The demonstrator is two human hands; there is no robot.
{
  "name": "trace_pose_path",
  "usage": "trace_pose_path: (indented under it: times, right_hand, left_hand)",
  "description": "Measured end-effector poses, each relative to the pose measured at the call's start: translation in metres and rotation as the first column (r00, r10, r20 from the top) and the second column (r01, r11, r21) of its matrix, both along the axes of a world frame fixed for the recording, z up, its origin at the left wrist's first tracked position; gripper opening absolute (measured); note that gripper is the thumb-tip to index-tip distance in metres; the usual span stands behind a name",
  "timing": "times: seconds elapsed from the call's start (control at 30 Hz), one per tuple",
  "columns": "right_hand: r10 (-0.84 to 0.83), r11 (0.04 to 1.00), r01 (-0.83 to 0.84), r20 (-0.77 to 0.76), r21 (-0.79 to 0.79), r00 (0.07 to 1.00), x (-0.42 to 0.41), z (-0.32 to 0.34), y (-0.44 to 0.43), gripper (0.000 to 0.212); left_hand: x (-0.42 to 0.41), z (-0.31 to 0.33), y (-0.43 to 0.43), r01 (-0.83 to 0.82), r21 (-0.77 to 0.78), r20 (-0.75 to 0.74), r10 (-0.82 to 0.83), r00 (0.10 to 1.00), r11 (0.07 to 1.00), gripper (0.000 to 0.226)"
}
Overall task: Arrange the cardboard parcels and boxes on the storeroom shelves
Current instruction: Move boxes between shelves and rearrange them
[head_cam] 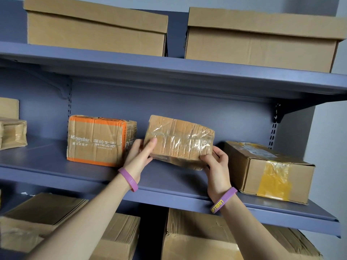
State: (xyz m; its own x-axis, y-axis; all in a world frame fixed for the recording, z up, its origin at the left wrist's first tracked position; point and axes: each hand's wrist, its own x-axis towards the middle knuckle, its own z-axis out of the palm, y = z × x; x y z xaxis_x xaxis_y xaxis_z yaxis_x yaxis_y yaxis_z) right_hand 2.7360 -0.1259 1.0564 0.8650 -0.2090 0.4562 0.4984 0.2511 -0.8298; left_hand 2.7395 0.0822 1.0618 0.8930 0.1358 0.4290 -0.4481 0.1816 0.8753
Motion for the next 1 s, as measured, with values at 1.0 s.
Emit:
trace_pose_path:
  times: [1.0]
  right_hand:
    - [-0.007, 0.965, 0.021, 0.054, -0.260, 0.999, 0.006, -0.008, -0.002, 0.092]
  left_hand:
    - [-0.003, 0.002, 0.001, -0.136, -0.037, -0.014, 0.135, 0.991, 0.990, 0.057]
